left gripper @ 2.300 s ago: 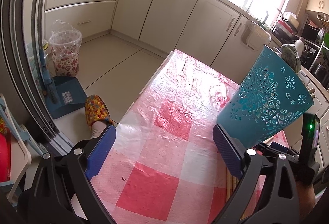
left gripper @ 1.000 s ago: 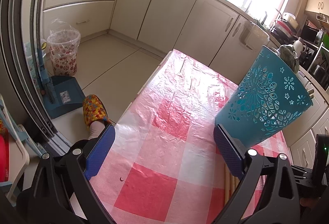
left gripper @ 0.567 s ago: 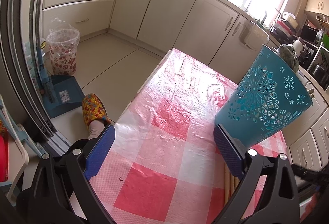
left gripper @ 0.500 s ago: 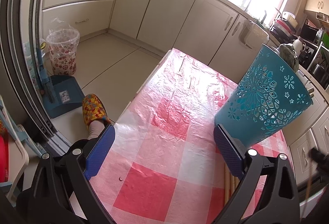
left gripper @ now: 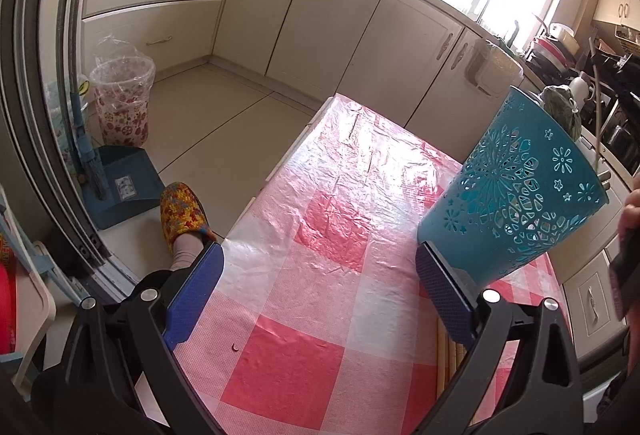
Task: Organize utensils
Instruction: 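Grasp a stick with the right gripper and drop it into the bin, then move the open right gripper back to the stick bundle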
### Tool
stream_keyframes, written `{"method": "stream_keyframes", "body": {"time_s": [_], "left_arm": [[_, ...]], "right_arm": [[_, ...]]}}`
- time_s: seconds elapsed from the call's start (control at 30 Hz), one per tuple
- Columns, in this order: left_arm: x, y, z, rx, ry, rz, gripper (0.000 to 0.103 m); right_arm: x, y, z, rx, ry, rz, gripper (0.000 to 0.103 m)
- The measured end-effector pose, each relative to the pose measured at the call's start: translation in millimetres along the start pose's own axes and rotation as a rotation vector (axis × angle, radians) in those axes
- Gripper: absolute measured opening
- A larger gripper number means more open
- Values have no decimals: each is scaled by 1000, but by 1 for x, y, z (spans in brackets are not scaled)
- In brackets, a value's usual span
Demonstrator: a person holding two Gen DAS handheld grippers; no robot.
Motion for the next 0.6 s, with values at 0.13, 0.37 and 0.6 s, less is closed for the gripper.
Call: {"method": "stream_keyframes", "body": {"time_s": [0.13, 0.37, 0.6], "left_arm": [[0, 0, 0, 3, -3, 0, 93], [0, 0, 0, -3, -4, -3, 93], [1, 0, 0, -11, -2, -3, 93]], "right_arm": [[29, -17, 8, 26, 70, -12, 10], [55, -34, -52, -18, 129, 28, 37], [157, -32, -71, -31, 540, 5, 39]]}}
Point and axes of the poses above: each gripper's, at about its wrist camera, not at the fingertips, and z roughly the way its jaws point, y to its left, x to its underside, the point moved 1 cm from there along z, roughly the way its jaws point, and after that the axes turned 11 degrees about y, right-handed, at the moved point
